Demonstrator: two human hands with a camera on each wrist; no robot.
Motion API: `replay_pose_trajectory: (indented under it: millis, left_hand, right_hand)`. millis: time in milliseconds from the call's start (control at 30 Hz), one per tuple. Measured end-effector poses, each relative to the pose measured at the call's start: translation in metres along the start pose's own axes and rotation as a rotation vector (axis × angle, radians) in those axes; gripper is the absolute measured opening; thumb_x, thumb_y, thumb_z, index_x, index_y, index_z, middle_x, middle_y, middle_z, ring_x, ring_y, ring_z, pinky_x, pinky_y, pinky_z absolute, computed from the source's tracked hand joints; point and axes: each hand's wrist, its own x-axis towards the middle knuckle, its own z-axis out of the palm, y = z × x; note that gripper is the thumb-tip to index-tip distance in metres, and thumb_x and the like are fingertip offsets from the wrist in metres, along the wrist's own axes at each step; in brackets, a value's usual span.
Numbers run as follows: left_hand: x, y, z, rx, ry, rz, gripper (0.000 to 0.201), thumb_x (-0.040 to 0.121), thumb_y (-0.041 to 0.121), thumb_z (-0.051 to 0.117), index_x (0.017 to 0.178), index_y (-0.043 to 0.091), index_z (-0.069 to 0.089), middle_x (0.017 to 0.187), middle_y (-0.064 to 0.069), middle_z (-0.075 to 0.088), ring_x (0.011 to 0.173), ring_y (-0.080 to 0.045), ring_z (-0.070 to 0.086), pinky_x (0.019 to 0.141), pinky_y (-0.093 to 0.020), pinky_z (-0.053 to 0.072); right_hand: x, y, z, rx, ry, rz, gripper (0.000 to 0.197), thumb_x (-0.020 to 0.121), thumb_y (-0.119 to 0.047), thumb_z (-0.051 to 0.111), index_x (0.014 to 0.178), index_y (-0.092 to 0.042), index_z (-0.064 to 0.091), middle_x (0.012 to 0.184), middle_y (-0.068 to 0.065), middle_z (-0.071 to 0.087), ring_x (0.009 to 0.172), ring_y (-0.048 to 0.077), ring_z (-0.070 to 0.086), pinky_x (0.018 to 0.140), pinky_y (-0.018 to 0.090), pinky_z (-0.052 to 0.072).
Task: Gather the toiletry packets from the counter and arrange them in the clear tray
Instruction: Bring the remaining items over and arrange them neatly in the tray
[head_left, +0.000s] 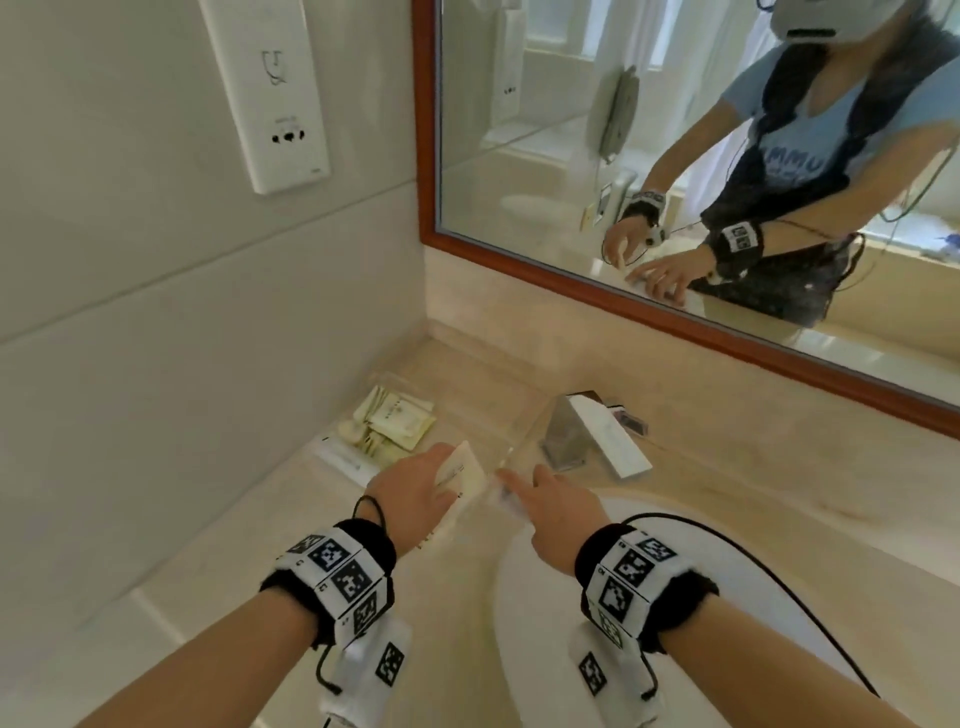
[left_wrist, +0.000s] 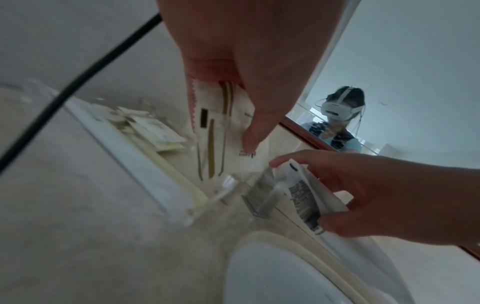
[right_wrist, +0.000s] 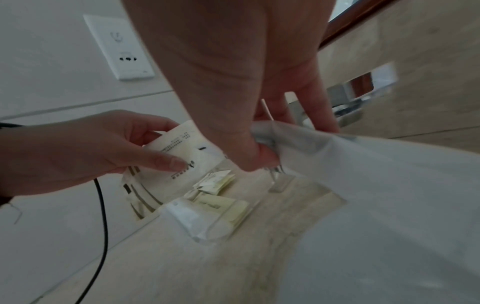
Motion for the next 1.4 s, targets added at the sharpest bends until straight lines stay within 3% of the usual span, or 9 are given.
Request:
replay_pose_trajectory:
  millis: [367,533,733,867,967,1167,1300,1333,1400]
  left_hand:
    - [0.023,-0.119,-0.051,-0.015,0.052,-0.197,0.05,0.091,0.031,0.053,0.137,0.025,0.033,0.123,-0.004,0.062,0.109,-0.026,0.06,0.088,-0.034,0.049]
    - [0.041,-0.14,-0.053,-0.032,0.053,-0.198,0.046,0.09,0.031,0.054,0.132,0.026,0.037,0.115,-0.004,0.066,0.102,-0.025,0.063,0.083,-0.035,0.051]
    - [0.064,-0.142,-0.047,-0.066,0.029,-0.191,0.049,0.089,0.03,0.056,0.134,0.026,0.037,0.117,-0.004,0.066,0.103,-0.024,0.063,0.084,-0.037,0.053]
    - [0.079,-0.134,-0.042,-0.061,0.023,-0.166,0.052,0.089,0.031,0.057,0.136,0.026,0.036,0.12,-0.004,0.065,0.106,-0.024,0.062,0.086,-0.036,0.053]
    - [0.087,-0.129,-0.04,-0.053,0.025,-0.156,0.053,0.089,0.032,0.057,0.137,0.025,0.035,0.121,-0.004,0.064,0.108,-0.025,0.062,0.088,-0.036,0.052]
    - [0.093,-0.129,-0.039,-0.045,0.031,-0.163,0.052,0.089,0.031,0.057,0.136,0.024,0.036,0.122,-0.005,0.064,0.108,-0.026,0.062,0.088,-0.036,0.051]
    - [0.095,-0.128,-0.037,-0.054,0.032,-0.17,0.052,0.089,0.031,0.057,0.136,0.024,0.037,0.118,-0.005,0.066,0.106,-0.026,0.062,0.087,-0.036,0.052]
    - [0.096,-0.127,-0.036,-0.057,0.033,-0.169,0.052,0.089,0.031,0.057,0.136,0.024,0.037,0.117,-0.005,0.066,0.105,-0.025,0.063,0.086,-0.036,0.051]
    - [0.096,-0.125,-0.034,-0.057,0.033,-0.167,0.051,0.089,0.031,0.057,0.136,0.025,0.037,0.116,-0.005,0.066,0.104,-0.025,0.063,0.087,-0.036,0.052]
  right_hand:
    - [0.128,-0.084,-0.029,-0.074,0.046,-0.152,0.085,0.083,0.006,0.054,0.147,-0.032,0.014,0.132,0.009,0.04,0.115,0.026,0.049,0.081,0.034,0.052]
    - [0.16,-0.096,-0.022,-0.095,0.114,-0.19,0.082,0.084,0.007,0.049,0.147,-0.03,0.015,0.127,0.007,0.042,0.109,0.024,0.047,0.064,0.029,0.041]
    - [0.167,-0.084,-0.007,-0.139,0.02,-0.182,0.091,0.081,0.006,0.054,0.148,-0.034,0.006,0.131,0.008,0.039,0.112,0.025,0.045,0.077,0.034,0.052]
    - [0.16,-0.079,-0.002,-0.257,-0.048,-0.141,0.079,0.081,0.005,0.06,0.144,-0.021,0.021,0.138,0.014,0.035,0.117,0.029,0.045,0.075,0.035,0.047]
    - [0.156,-0.078,0.005,-0.315,-0.051,-0.124,0.08,0.085,-0.001,0.06,0.149,-0.015,0.014,0.145,0.017,0.03,0.127,0.032,0.041,0.091,0.038,0.05]
    - [0.152,-0.083,0.009,-0.413,0.033,-0.14,0.069,0.087,-0.003,0.055,0.147,-0.004,0.02,0.14,0.024,0.037,0.123,0.04,0.046,0.097,0.046,0.048]
    - [0.148,-0.082,0.005,-0.391,0.09,-0.206,0.061,0.036,-0.014,0.09,0.094,-0.007,0.073,0.085,0.013,0.069,0.062,0.024,0.066,0.044,0.029,0.053]
    - [0.149,-0.08,0.004,-0.38,0.1,-0.227,0.06,0.036,-0.013,0.09,0.093,-0.007,0.072,0.084,0.012,0.068,0.057,0.022,0.064,0.04,0.026,0.049]
    - [0.15,-0.078,0.001,-0.349,-0.018,-0.2,0.06,0.071,-0.004,0.074,0.127,-0.002,0.053,0.112,0.018,0.058,0.078,0.027,0.065,0.054,0.033,0.054]
